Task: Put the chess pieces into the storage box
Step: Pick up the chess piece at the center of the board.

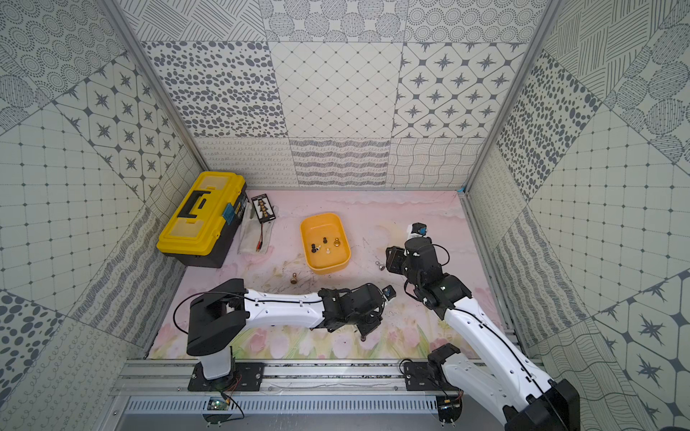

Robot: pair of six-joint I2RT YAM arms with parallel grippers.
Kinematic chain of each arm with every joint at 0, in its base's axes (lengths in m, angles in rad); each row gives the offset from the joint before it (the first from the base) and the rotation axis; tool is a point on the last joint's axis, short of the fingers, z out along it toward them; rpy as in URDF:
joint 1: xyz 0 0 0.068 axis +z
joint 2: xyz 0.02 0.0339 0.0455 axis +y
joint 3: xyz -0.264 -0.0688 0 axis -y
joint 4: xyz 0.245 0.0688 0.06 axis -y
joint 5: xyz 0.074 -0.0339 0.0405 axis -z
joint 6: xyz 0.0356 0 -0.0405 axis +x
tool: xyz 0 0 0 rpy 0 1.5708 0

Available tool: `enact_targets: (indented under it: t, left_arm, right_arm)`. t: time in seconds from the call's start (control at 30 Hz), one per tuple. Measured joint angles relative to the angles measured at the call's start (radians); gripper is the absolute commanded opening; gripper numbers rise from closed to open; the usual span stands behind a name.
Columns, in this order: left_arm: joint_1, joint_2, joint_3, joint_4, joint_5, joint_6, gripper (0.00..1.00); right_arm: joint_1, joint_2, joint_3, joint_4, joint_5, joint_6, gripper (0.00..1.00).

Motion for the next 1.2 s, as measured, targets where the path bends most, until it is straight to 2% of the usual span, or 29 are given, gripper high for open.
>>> enact_targets:
  t: [0.13,0.27,0.4,0.5,0.83,1.03,1.2]
  left_arm:
    - [0.005,0.009,-0.002,0.000,-0.011,0.000,0.34]
    - [0.007,0.027,-0.008,0.000,-0.020,0.000,0.26]
    - [0.009,0.032,-0.018,0.000,-0.023,-0.001,0.14]
    - [0.009,0.032,-0.019,0.004,-0.023,-0.003,0.00]
    - [0.030,-0.054,0.031,-0.030,-0.018,0.001,0.00]
    - [0.163,-0.139,0.089,-0.095,-0.018,-0.002,0.00]
    - [0.331,-0.114,0.185,-0.165,-0.028,-0.010,0.00]
  right_arm:
    - [0.000,0.018,0.000,0.009,-0.014,0.002,0.49]
    - [0.000,0.023,0.000,0.015,-0.023,0.006,0.49]
    - [0.000,0.023,0.000,0.020,-0.024,0.010,0.49]
    - [0.000,0.023,-0.001,0.020,-0.024,0.016,0.49]
    - [-0.006,0.023,-0.001,0.019,-0.014,0.016,0.49]
    - [-0.024,0.038,0.004,0.034,-0.009,0.020,0.49]
    - [-0.026,0.067,0.004,0.034,-0.017,0.016,0.49]
